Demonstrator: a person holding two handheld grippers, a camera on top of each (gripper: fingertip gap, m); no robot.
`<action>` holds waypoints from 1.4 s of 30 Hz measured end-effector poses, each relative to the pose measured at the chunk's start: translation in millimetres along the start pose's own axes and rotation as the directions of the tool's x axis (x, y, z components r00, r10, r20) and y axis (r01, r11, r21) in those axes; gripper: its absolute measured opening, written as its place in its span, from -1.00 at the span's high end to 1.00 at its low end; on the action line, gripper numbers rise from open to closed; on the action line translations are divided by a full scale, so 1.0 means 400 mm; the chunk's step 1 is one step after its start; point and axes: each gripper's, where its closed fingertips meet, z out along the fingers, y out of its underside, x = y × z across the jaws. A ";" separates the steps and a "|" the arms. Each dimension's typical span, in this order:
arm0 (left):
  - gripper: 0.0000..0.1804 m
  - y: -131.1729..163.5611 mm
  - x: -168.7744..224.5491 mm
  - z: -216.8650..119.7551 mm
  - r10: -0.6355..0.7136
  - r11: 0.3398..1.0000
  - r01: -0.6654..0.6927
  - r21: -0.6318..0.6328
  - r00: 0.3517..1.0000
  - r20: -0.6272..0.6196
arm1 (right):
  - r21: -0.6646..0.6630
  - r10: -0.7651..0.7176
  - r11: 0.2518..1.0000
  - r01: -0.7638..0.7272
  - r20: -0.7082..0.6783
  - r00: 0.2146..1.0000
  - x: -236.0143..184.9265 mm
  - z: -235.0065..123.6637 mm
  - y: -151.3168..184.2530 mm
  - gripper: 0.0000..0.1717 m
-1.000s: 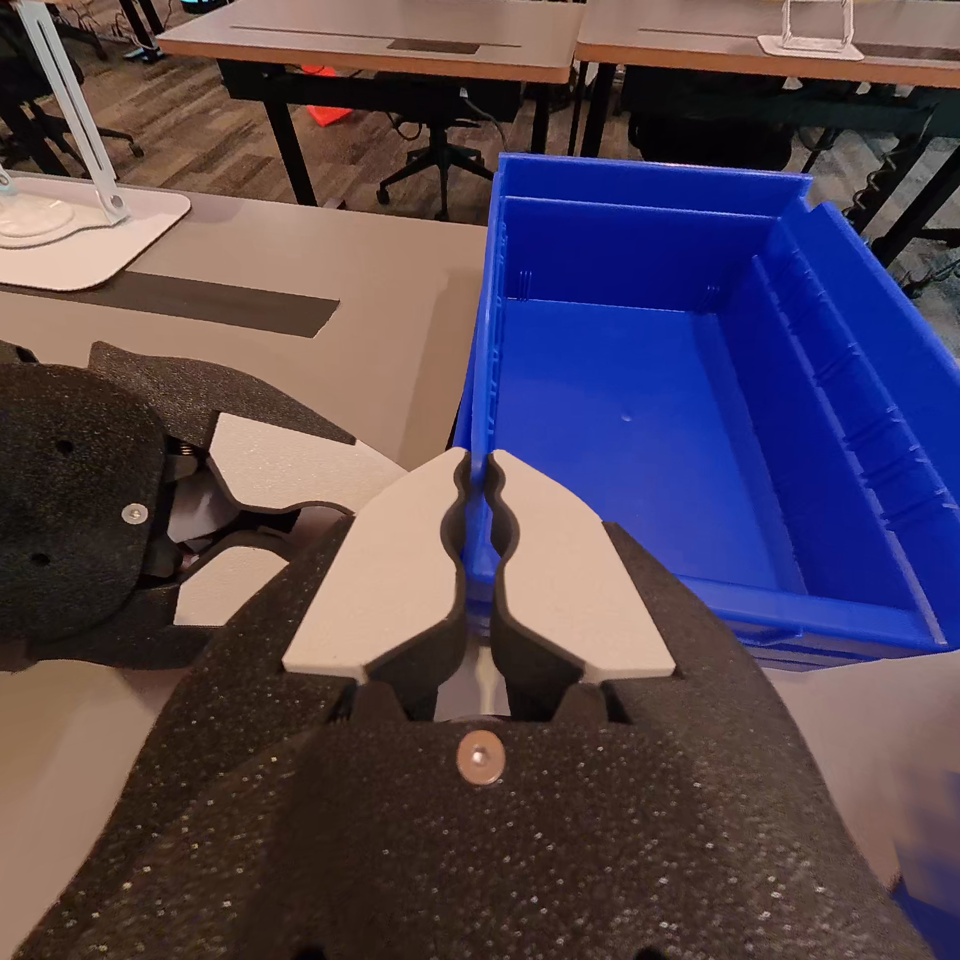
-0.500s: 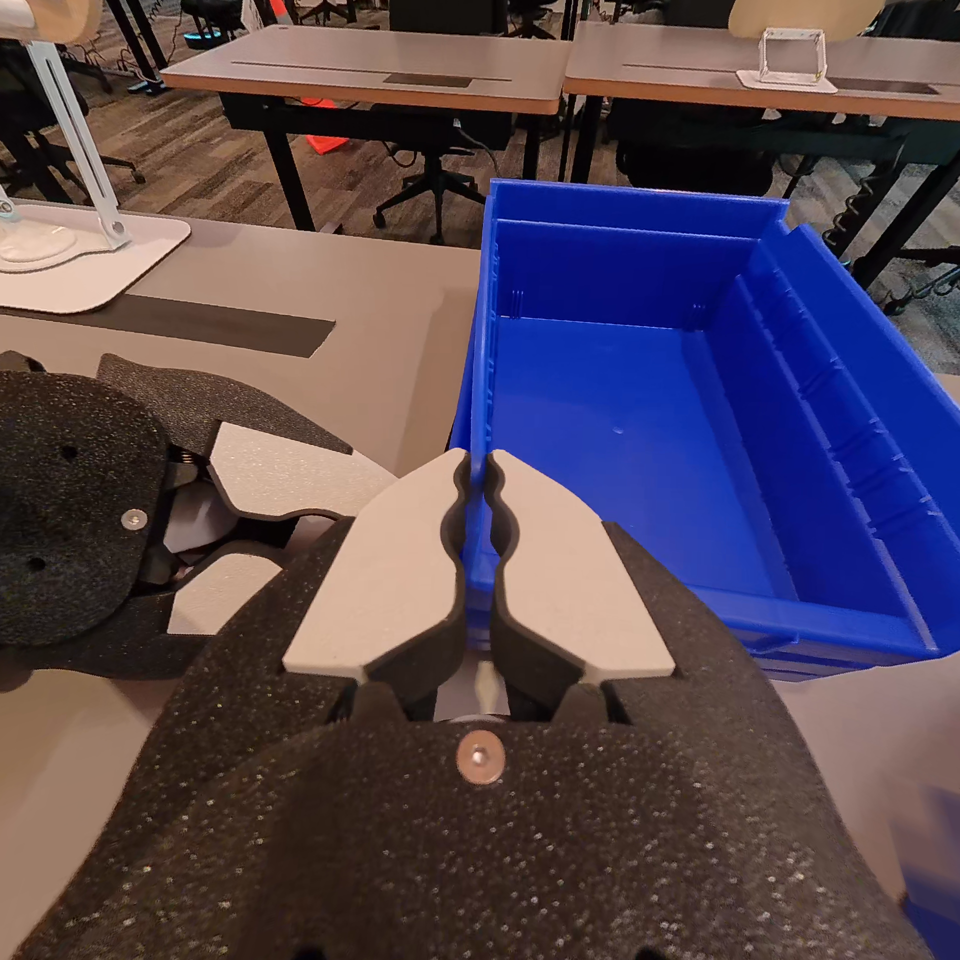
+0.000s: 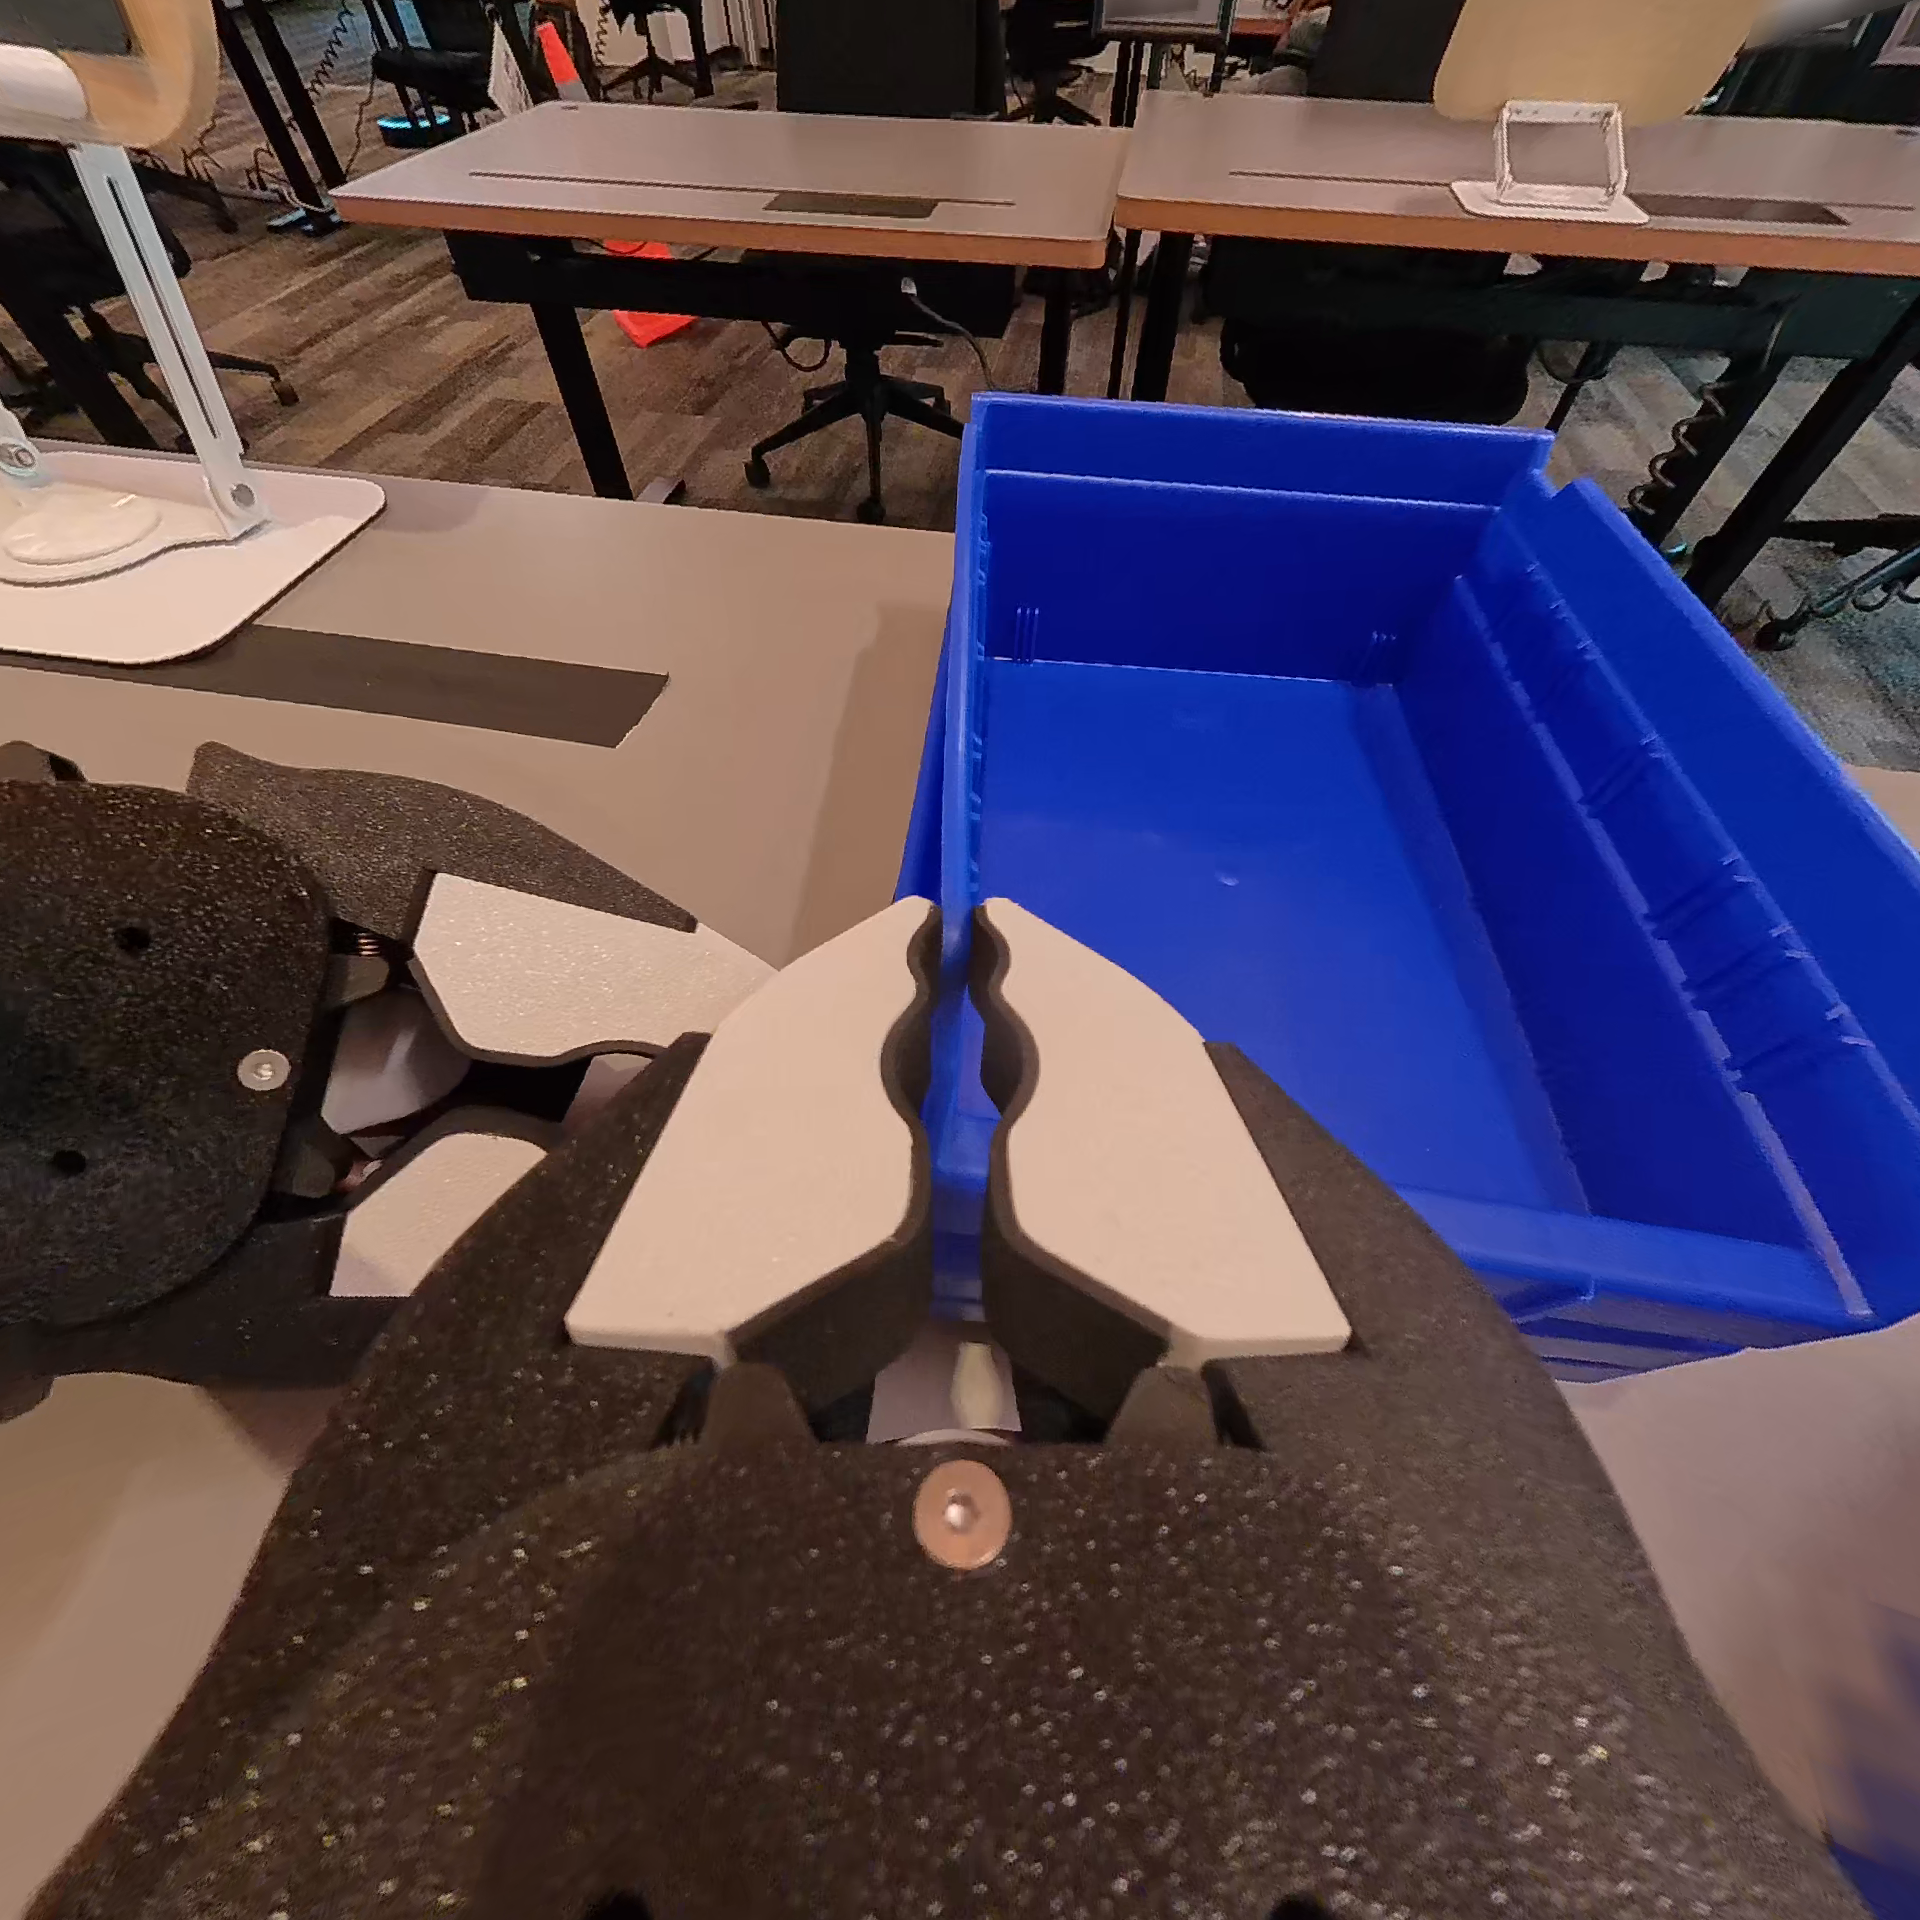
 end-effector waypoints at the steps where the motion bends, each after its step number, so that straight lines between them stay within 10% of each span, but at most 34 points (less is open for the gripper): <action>1: 0.83 0.002 -0.001 0.001 0.002 1.000 -0.002 -0.003 1.000 0.004 | -0.002 -0.002 1.000 0.002 0.002 1.000 -0.002 0.002 0.001 0.96; 26: 0.85 0.003 0.005 0.012 -0.012 1.000 0.012 -0.002 1.000 0.024 | -0.177 -0.207 0.962 0.209 0.030 0.978 -0.028 -0.002 0.069 0.95; 40: 0.85 0.000 -0.006 0.016 -0.038 0.999 0.039 -0.028 0.999 0.018 | -0.053 -0.031 0.998 0.034 0.049 0.998 -0.016 0.000 0.025 0.97; 42: 0.99 0.008 0.095 -0.010 -0.058 0.982 0.017 -0.188 0.975 -0.216 | 0.063 -0.003 0.998 0.000 0.039 0.999 -0.010 -0.009 -0.031 0.95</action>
